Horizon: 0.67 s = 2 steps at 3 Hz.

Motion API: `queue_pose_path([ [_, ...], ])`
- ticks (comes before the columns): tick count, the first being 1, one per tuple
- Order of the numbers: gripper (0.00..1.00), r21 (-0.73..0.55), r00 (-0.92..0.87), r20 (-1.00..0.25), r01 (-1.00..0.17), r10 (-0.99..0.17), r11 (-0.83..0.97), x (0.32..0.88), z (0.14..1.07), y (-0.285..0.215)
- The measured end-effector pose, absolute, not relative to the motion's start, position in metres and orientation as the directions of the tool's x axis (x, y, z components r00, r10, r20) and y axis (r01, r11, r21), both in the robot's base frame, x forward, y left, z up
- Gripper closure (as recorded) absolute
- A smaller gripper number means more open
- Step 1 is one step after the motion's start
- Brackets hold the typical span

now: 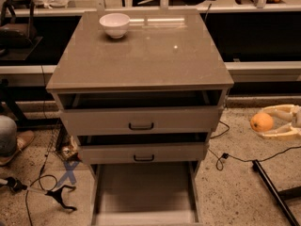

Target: Pick orange from bottom drawer and place on counter

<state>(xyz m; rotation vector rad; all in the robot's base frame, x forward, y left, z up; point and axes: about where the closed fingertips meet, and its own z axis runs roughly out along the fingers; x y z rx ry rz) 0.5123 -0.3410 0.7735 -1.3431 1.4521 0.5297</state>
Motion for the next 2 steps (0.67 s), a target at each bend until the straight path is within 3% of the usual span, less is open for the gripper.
queue_pose_path([
  [2,1.00,-0.349,0.176,-0.851,-0.893,-0.494,0.283,0.538,0.854,-0.315],
])
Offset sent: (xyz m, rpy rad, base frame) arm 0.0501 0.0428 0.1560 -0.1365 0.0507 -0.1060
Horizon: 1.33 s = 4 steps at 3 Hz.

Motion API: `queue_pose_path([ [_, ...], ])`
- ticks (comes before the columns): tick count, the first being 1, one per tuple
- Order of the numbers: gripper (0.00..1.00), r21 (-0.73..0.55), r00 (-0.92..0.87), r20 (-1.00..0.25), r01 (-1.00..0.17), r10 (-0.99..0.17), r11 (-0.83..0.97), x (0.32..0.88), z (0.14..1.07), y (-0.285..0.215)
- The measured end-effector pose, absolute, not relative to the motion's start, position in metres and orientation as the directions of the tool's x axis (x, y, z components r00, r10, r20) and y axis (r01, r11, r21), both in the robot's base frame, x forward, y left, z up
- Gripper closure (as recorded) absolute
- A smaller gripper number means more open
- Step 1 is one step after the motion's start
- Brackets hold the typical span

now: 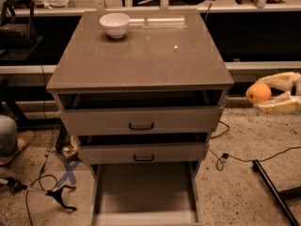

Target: Pick orange from bottom drawer and place on counter

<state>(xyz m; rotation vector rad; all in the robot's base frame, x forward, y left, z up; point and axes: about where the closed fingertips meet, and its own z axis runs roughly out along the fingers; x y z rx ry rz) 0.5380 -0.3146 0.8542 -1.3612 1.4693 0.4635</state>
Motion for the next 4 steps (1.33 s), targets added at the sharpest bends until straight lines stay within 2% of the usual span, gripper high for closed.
queue_pose_path([
  [2,1.00,-0.216,-0.039,-0.874,-0.862,-0.484,0.459,0.592,0.919,-0.253],
  [3,1.00,-0.216,-0.039,-0.874,-0.862,-0.484,0.459,0.592,0.919,-0.253],
  [4,1.00,-0.163,-0.079,-0.888,-0.867,-0.453,0.471,0.613,0.925,-0.232],
])
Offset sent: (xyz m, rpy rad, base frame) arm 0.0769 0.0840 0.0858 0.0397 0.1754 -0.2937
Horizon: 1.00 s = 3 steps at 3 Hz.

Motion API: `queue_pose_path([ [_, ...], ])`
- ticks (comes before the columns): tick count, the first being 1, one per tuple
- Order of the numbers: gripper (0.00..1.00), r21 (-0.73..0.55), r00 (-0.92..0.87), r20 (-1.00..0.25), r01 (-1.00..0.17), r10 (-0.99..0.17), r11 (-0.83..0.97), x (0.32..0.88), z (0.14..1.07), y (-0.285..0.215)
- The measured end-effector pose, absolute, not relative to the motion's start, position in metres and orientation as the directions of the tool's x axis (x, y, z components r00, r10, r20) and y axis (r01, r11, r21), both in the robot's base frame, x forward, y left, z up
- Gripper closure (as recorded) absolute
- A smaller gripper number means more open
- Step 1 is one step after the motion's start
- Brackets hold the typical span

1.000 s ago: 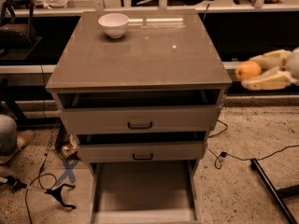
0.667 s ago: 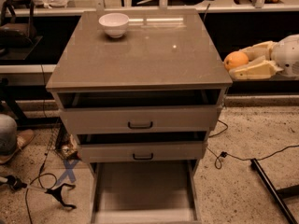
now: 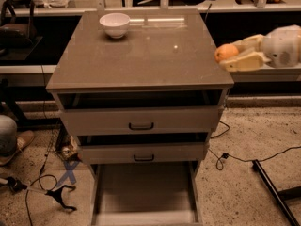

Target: Pick orange from bottom drawer and place on counter

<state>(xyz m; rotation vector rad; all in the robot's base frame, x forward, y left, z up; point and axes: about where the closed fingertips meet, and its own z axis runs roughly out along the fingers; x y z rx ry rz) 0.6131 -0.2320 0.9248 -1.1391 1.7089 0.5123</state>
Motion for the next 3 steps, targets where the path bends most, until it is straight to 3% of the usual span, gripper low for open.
queue_pose_path([
  [3,1.00,0.052,-0.304,-0.882,-0.823,-0.360,0.566,0.706,0.911,-0.136],
])
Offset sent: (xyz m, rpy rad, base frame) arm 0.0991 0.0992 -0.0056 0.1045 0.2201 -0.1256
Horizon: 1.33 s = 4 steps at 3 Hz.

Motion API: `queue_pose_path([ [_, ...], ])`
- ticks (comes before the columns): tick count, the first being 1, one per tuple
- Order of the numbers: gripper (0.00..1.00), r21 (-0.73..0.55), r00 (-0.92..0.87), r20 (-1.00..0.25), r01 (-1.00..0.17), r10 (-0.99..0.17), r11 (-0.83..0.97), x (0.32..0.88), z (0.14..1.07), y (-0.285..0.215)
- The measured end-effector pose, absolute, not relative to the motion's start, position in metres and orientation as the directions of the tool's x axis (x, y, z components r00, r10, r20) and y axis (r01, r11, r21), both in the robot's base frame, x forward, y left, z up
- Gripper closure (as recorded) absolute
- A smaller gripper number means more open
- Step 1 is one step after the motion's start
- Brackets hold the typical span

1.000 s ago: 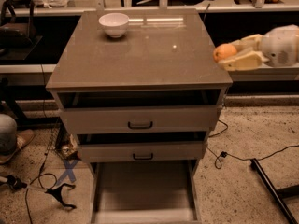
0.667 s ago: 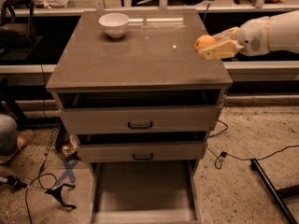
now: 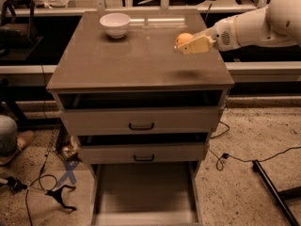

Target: Pick orange from bottom drawer and place on counter

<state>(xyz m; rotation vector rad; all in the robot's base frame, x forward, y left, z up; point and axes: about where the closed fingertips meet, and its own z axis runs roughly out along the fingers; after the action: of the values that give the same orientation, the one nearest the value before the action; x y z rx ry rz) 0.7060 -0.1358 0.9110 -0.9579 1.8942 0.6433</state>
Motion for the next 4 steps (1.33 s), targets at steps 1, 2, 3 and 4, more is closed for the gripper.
queue_pose_path([
  [1,1.00,0.101,-0.354,-0.870,-0.809,-0.342,0.579,0.728,0.896,-0.110],
  [2,1.00,0.125,-0.378,-0.862,-0.804,-0.338,0.581,0.737,0.888,-0.097],
  [3,1.00,0.142,-0.394,-0.854,-0.805,-0.340,0.576,0.743,0.881,-0.084],
  [4,1.00,0.125,-0.377,-0.861,-0.808,-0.343,0.575,0.751,0.873,-0.061],
])
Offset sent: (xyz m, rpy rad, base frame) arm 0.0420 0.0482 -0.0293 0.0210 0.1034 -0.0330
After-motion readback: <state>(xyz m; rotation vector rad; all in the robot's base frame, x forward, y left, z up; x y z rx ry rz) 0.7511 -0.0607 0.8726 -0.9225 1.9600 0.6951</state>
